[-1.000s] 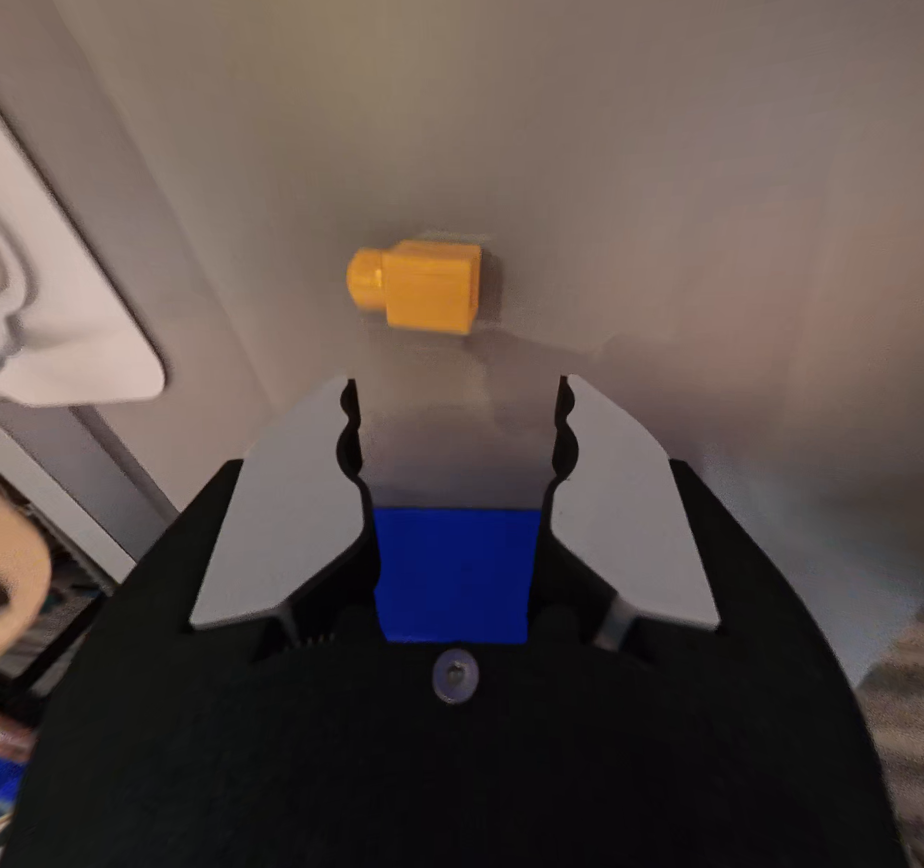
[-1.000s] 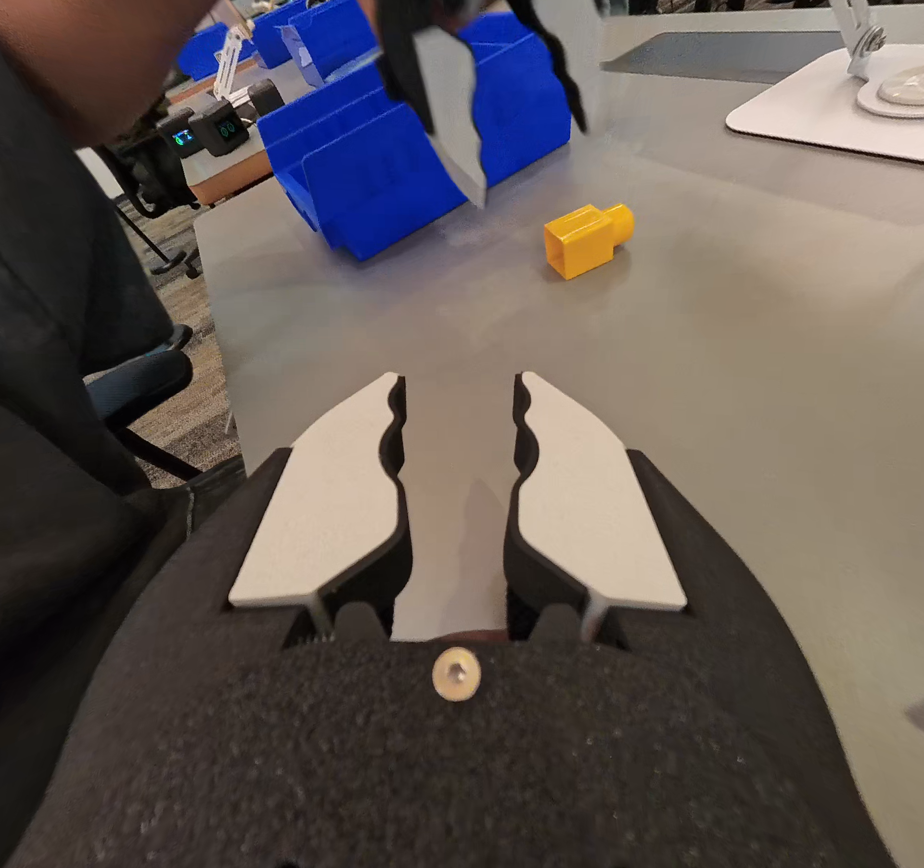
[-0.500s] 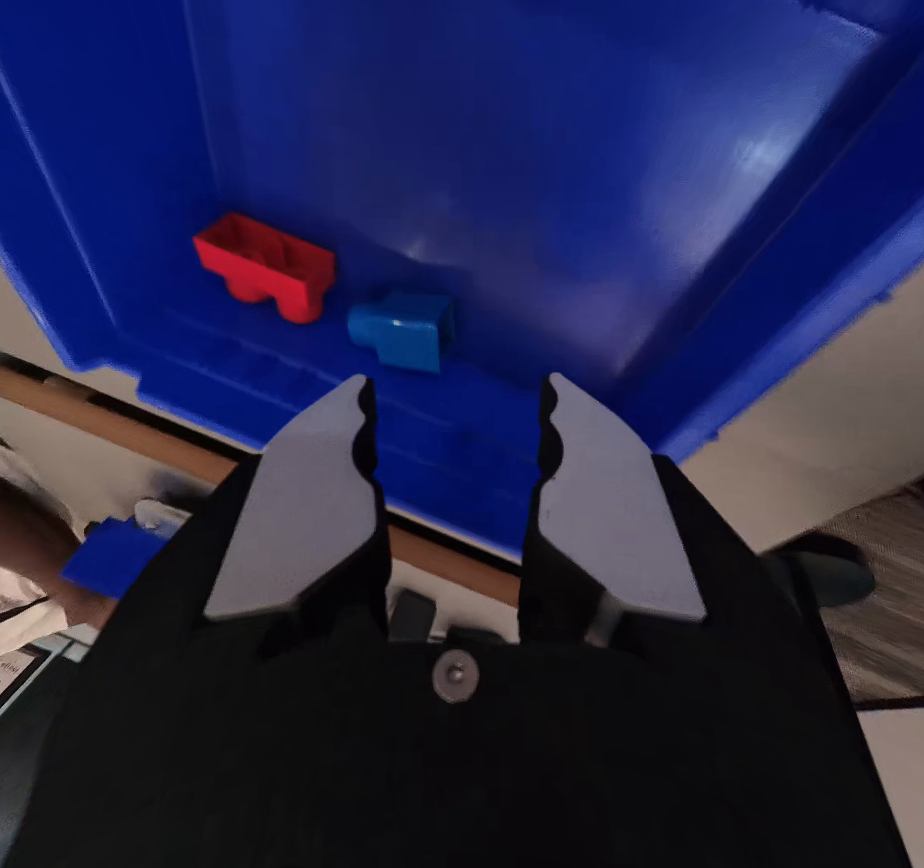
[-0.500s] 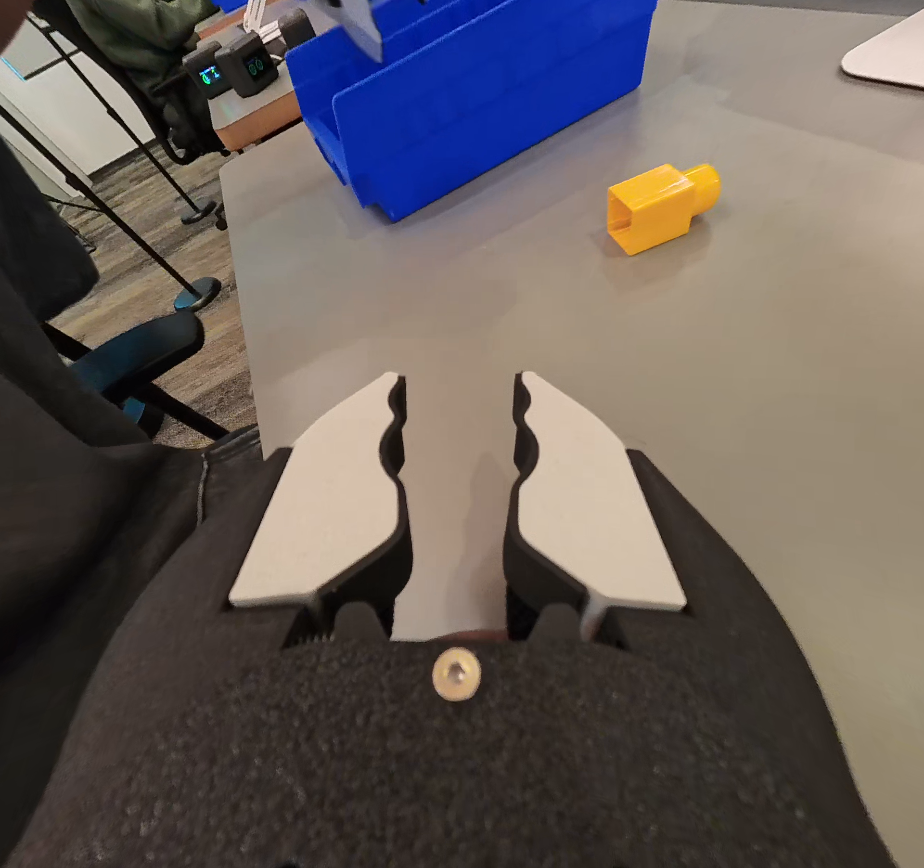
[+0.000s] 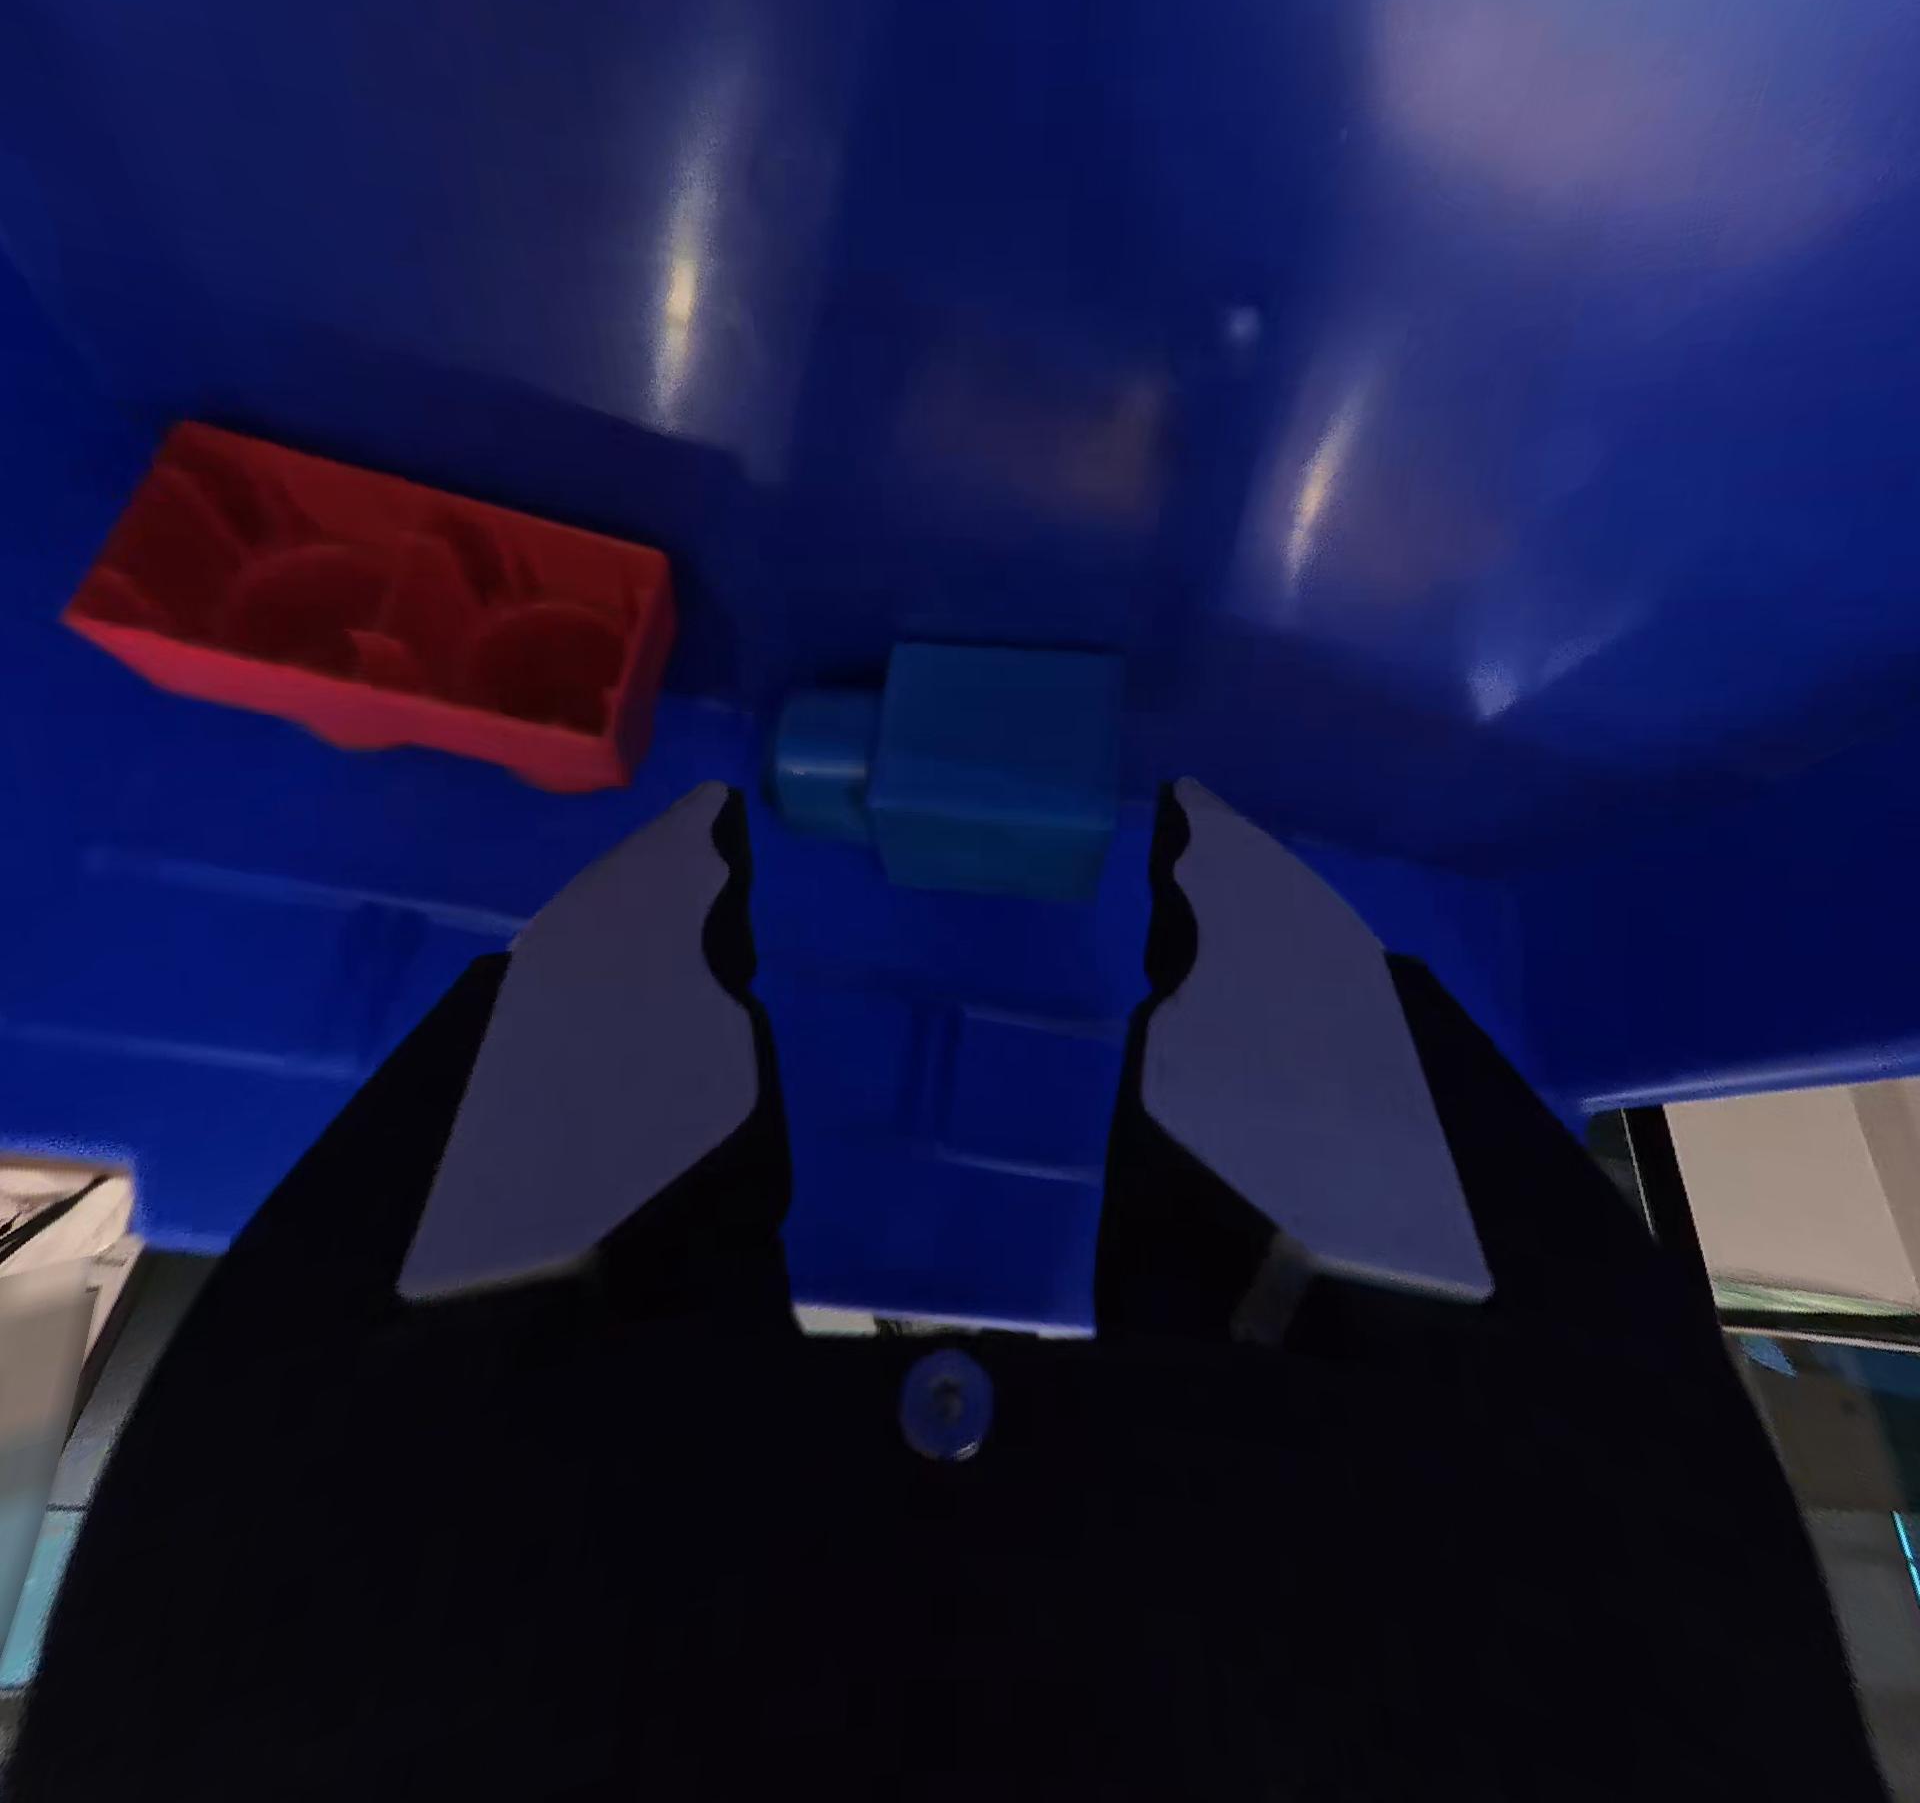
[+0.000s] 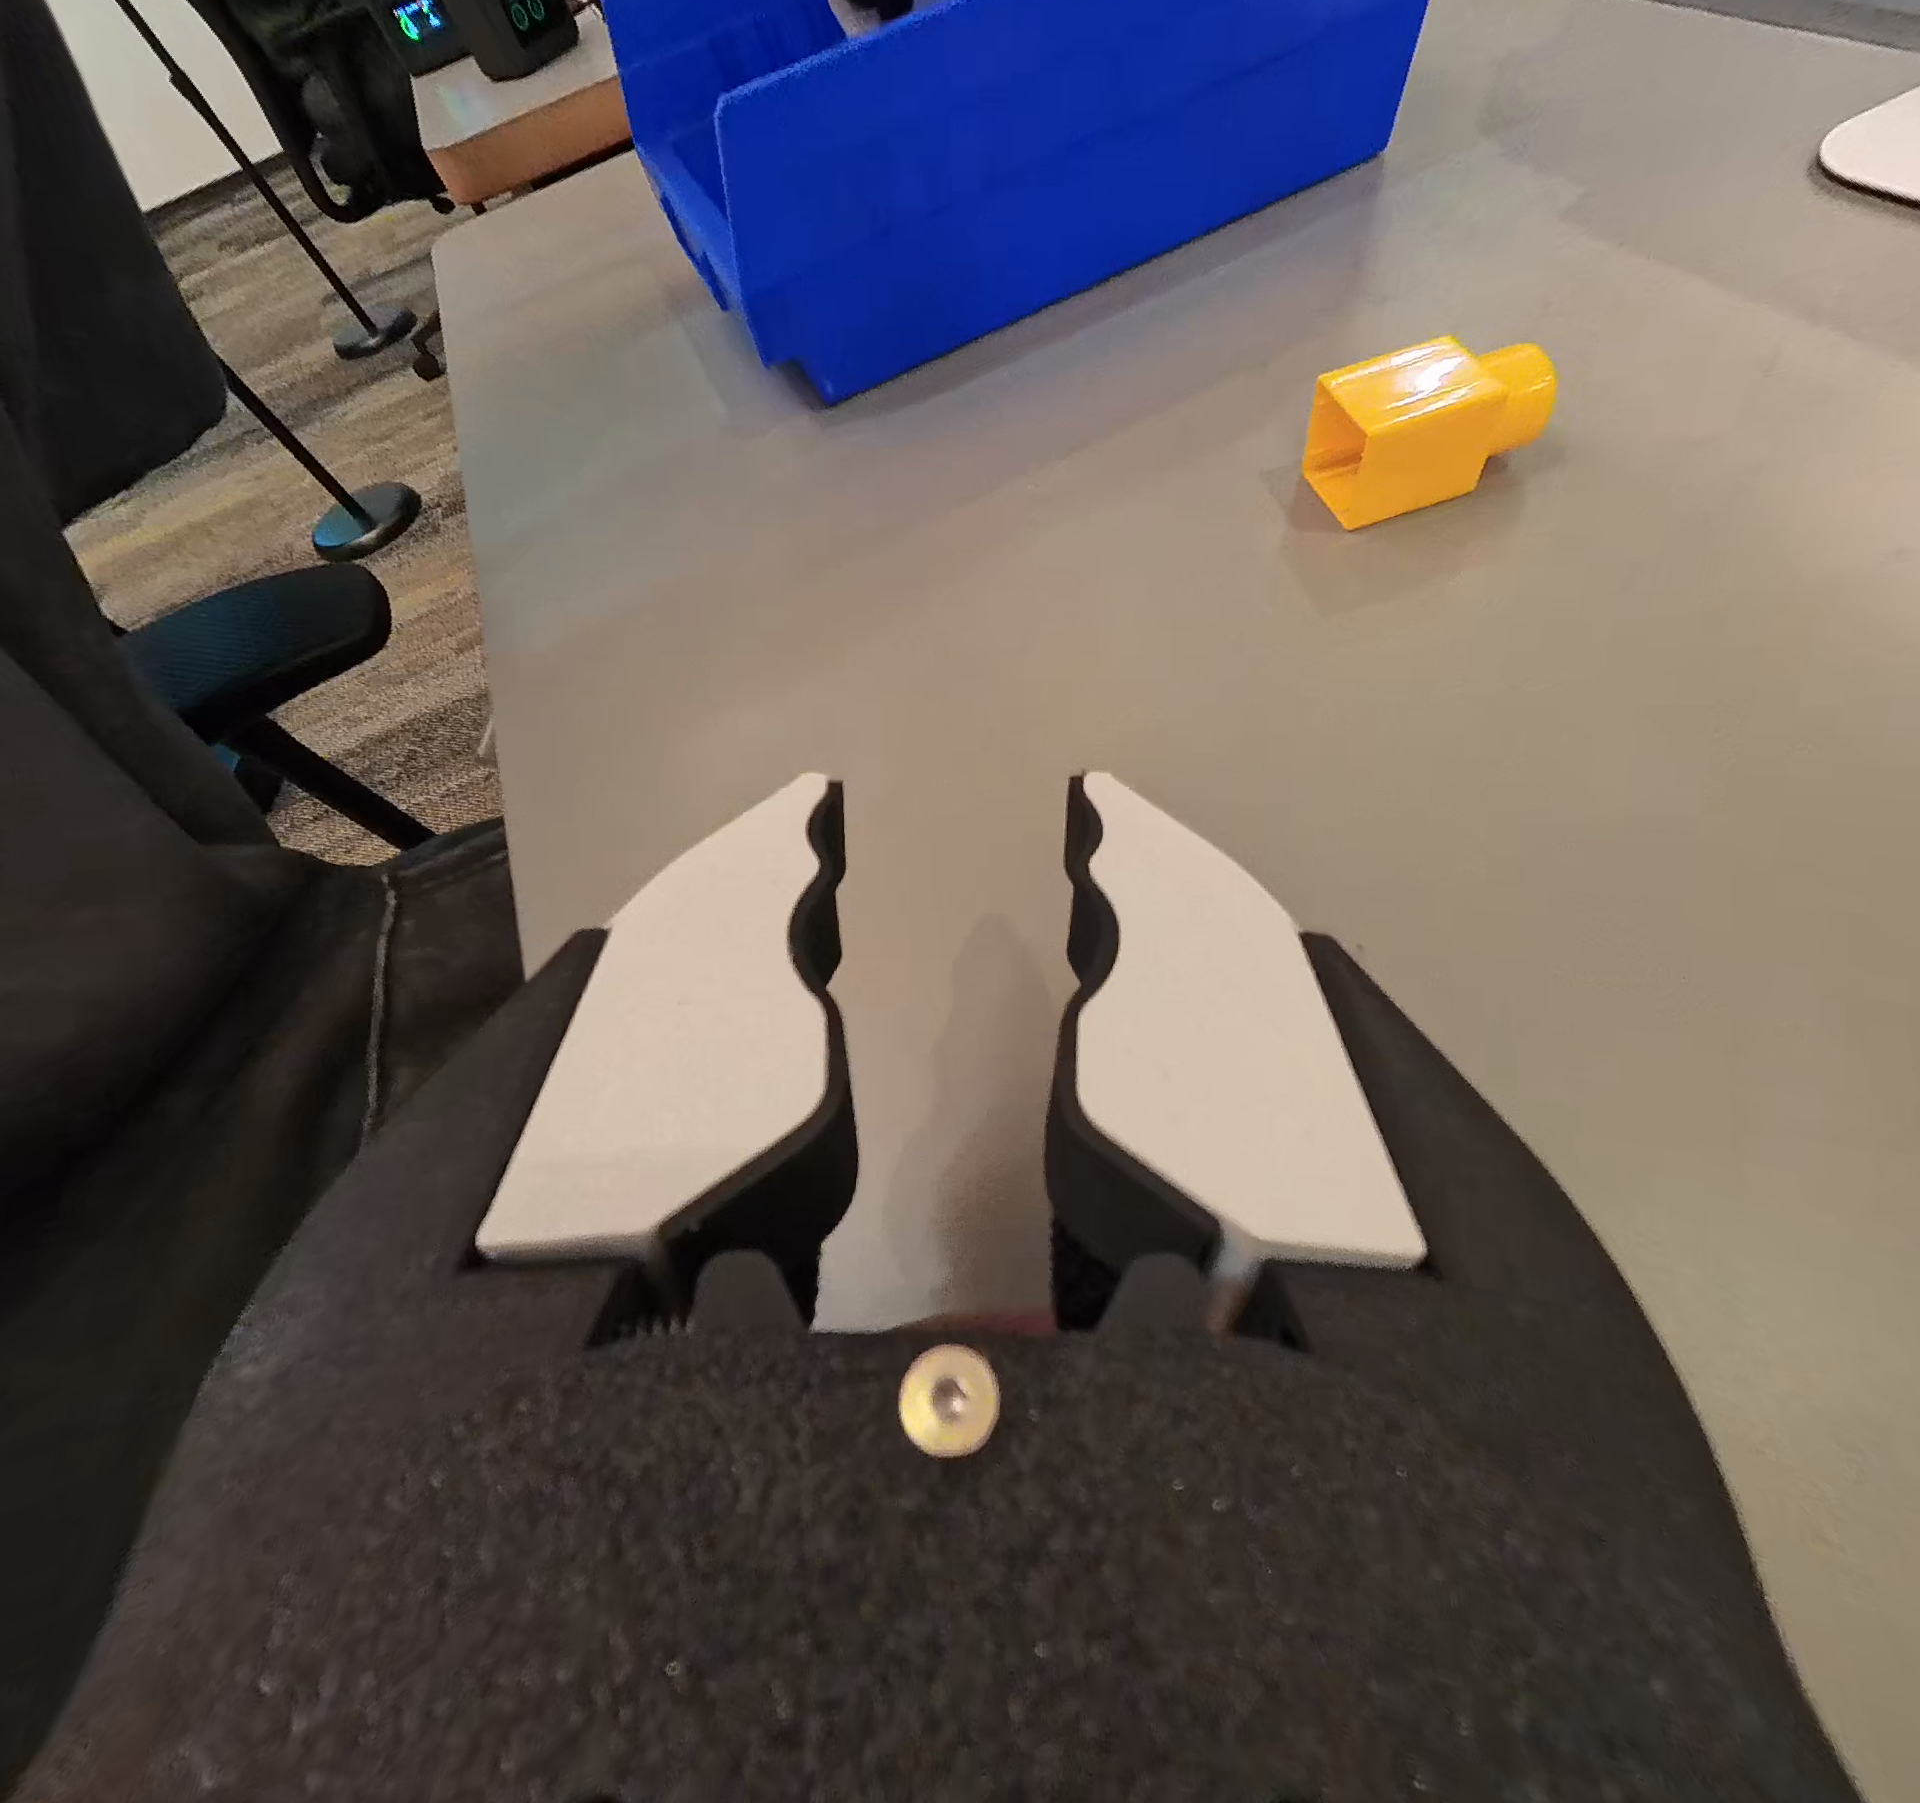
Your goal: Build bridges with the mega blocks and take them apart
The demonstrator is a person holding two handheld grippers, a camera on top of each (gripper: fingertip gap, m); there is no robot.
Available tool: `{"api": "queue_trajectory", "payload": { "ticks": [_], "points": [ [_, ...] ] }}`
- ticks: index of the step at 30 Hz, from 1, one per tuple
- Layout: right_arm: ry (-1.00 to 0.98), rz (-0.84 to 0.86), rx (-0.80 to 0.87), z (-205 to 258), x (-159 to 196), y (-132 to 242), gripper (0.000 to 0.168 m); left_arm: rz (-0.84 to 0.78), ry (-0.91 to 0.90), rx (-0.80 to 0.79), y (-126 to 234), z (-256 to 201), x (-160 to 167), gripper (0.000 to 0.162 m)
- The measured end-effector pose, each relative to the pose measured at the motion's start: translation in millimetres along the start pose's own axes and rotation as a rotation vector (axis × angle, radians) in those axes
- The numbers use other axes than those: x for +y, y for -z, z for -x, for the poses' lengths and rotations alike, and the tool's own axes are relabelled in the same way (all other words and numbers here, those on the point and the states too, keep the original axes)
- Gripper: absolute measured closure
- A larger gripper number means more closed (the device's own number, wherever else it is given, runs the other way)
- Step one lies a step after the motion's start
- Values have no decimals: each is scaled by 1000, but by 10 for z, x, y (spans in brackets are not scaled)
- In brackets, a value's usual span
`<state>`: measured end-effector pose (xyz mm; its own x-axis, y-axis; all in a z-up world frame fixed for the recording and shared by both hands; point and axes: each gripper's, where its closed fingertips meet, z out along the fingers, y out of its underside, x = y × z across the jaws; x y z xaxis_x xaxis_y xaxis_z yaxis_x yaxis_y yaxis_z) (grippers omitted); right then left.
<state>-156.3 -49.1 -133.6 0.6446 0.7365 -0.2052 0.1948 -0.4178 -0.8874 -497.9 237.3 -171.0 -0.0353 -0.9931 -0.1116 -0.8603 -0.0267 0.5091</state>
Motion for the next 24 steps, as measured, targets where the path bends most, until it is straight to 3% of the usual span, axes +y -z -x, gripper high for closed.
{"api": "queue_trajectory", "payload": {
  "ticks": [5, 8, 11, 14, 19, 24],
  "points": [
    [-5, 15, -5, -5, 43, -17, 128, 11, -10, 31, -70, -75, -48, 96],
    [-8, 10, -6, -8, 32, -5, 128, -71, -15, 41, 53, -156, -89, 97],
    [-10, -1, -2, -20, 4, 19, 129, -163, -27, -8, 400, -235, -63, 97],
    [-16, -10, 3, -41, -14, 44, 129, -298, -71, -92, 992, -365, -123, 97],
    [-36, -16, 10, -68, -7, 75, 129, -500, -242, -219, 2012, -713, -619, 97],
    [-28, -11, 35, -75, 15, 112, 129, -378, -418, -289, 2065, -793, -1377, 96]
  ]
}}
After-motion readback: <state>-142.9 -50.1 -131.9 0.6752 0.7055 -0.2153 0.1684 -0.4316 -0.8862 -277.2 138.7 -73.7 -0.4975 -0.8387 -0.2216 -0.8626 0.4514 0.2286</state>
